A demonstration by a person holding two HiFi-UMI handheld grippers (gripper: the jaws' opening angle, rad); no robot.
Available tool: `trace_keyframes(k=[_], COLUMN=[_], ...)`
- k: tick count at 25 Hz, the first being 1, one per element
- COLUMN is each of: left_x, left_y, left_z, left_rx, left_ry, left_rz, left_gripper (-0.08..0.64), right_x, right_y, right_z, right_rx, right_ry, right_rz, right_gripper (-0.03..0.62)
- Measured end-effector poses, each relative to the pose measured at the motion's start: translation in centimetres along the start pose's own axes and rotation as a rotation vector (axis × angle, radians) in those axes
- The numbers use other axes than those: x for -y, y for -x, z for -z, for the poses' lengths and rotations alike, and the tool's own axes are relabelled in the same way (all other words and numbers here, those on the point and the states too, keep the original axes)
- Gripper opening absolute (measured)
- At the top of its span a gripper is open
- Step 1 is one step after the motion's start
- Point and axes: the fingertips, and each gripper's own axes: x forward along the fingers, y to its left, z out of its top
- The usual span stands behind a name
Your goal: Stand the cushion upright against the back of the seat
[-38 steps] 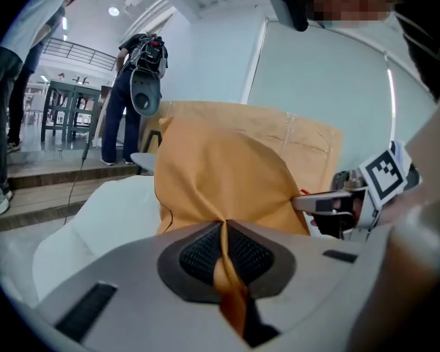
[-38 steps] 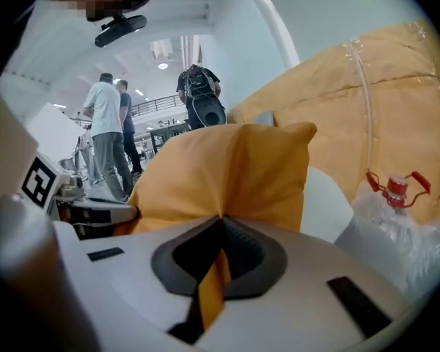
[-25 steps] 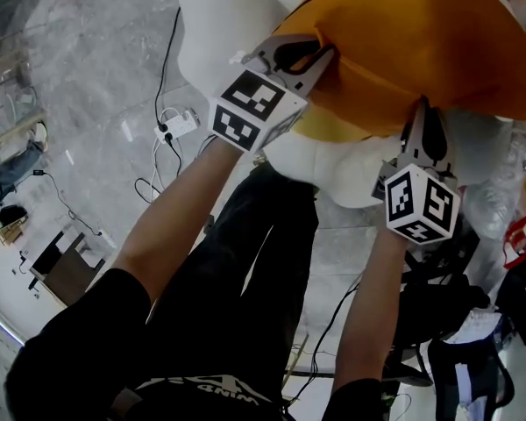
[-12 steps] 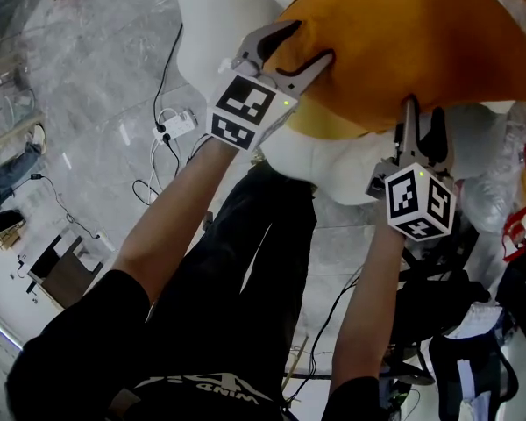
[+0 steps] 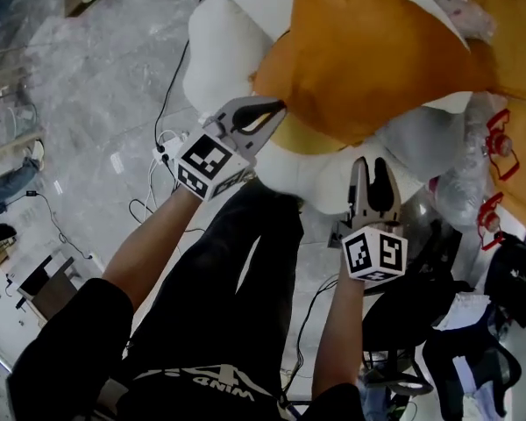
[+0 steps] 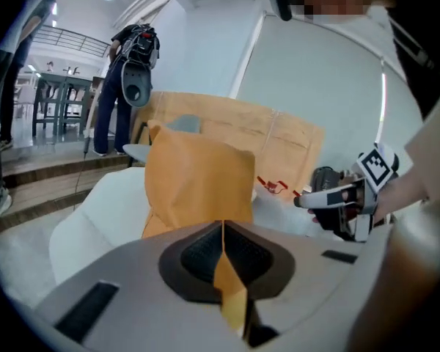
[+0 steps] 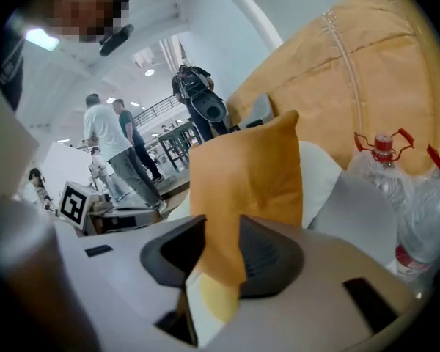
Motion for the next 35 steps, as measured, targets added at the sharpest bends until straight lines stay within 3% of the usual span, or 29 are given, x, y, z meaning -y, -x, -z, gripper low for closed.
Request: trace_keyframes(k=[2,8,11,16,24,28,35], left_x=[3.2,14.1,18.3,23.8,31.1,32.7,32.8], left_y=[2.1,8.8,13.0,19.5,28.1,30.3,31.9], left_z=[-1.1,-4.8,-7.3,-12.9,-19.4,-21.1,-22.7], left_rx=[-0.011,-0.069,-0.068,-0.005,0.099,0.148,0.224], left_ry=[0.008,0.041,0.044,0.027,-0.104,-0.140,-0.163], left_rz=[0.055,0.274,0.338,0.326,0.391,0.383,0.337], left_gripper=[0.008,0.006,0.006,0.006,0.006,0.006,0.006], right_x=[-2.9,-11.6,-15.2,-18.5,-24.0,-25.9,-27.5], right_y=[3.0,12.0,17.2,25.3,32.6,34.5,35.2], right_z=[-0.1,-3.5,-5.5,-9.4,-14.1,-15.8,-17.3], right_rx=[-0.025,-0.076,-0.077,-0.021,0.117,0.167,0.212], right_ry=[0.004,0.074,0.118,0.136,0.238,0.298,0.286], right_rz=[-0.064,-0.275,-0.359,-0.382,-0.433,-0.476,-0.513], right_gripper=[0.034,0.021,0.021,0.021,0.020,0.021,0.021])
